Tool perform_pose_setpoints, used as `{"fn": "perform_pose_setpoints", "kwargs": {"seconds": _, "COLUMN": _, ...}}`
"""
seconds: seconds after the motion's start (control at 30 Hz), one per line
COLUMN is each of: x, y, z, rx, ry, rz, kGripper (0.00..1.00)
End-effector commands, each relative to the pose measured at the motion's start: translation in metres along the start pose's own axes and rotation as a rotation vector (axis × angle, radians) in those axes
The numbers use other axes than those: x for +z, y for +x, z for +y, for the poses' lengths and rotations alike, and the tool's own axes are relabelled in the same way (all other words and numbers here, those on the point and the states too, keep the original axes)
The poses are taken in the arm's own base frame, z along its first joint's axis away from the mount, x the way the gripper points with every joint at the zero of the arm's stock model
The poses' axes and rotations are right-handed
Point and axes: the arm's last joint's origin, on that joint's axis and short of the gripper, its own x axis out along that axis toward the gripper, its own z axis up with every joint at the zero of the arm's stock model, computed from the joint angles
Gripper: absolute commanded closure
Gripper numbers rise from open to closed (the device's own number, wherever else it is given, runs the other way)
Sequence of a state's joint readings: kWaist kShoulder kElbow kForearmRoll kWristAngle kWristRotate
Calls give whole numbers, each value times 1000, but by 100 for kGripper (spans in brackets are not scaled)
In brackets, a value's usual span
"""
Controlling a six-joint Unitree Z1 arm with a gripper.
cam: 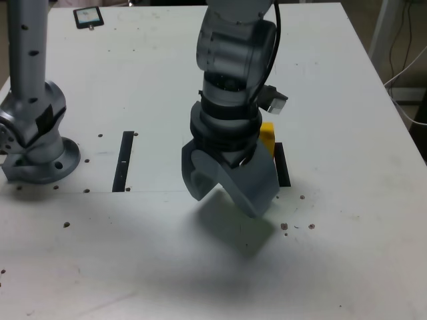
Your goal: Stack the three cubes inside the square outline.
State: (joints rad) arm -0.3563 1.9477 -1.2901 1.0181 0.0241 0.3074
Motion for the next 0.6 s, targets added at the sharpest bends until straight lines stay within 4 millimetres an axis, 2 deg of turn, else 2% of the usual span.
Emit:
{"fn": "perform_pose_setpoints", "kwargs": {"seconds": 0.0, "x": 4, "y": 1, "z": 2, "rx": 6, "ry": -4, "rz": -11, "kGripper": 9}}
{"fn": "perform_pose_setpoints", "kwargs": {"seconds": 0.57, "x": 12, "y": 1, "z": 6, "rx": 51, "ry": -48, "rz": -67, "kGripper": 21}}
